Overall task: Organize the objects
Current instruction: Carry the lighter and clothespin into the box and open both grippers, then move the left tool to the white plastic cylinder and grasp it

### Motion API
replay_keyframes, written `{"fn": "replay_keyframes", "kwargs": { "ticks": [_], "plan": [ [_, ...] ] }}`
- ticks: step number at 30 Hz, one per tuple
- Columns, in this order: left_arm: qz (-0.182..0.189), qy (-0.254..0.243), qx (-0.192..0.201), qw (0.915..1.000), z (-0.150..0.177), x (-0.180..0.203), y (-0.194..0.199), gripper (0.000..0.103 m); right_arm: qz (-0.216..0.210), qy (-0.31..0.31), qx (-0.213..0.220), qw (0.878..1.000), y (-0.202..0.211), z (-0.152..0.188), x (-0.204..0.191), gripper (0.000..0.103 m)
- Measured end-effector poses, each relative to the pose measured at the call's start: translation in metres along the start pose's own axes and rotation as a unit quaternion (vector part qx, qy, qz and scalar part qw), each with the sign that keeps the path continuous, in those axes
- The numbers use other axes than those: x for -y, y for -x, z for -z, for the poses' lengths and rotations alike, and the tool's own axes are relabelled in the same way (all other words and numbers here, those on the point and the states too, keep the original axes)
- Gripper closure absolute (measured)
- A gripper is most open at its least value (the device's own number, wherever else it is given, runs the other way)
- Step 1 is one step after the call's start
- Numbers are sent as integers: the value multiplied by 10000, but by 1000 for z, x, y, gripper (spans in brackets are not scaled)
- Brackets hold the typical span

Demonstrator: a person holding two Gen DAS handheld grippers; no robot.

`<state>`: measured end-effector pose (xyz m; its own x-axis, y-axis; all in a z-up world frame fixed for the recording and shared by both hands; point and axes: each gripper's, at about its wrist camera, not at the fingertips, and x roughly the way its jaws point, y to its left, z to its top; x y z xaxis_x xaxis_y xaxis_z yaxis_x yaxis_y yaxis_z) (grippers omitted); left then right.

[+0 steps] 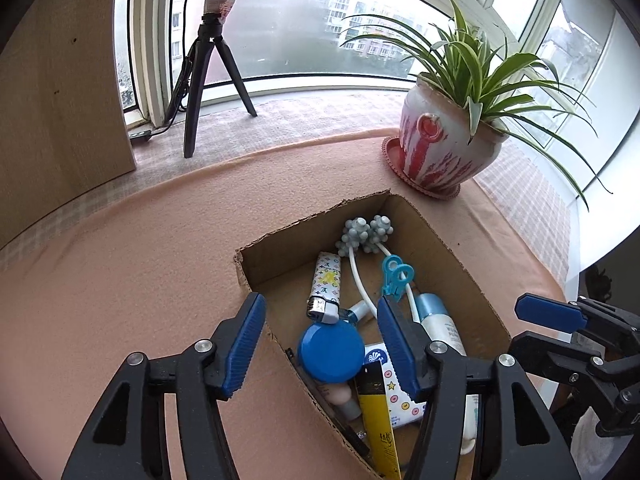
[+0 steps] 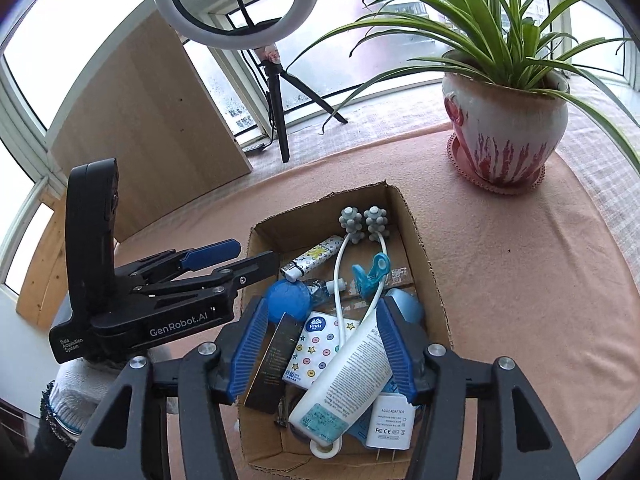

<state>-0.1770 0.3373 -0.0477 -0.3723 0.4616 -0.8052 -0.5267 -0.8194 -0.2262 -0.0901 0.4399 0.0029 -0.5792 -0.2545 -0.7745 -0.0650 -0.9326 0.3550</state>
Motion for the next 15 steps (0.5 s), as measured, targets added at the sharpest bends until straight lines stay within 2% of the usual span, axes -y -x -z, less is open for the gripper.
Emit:
{"fn": "replay_keyframes", "kwargs": {
  "ticks": [6,15],
  "plan": [
    [-22,68,-36,10000,16,-16,16,41,-8,-69,-39,10000,4,12,-3,50],
    [-63,163,-216,9996,63,-37,41,41,56,-269,-42,9996,16,34,-4,50]
  ]
}}
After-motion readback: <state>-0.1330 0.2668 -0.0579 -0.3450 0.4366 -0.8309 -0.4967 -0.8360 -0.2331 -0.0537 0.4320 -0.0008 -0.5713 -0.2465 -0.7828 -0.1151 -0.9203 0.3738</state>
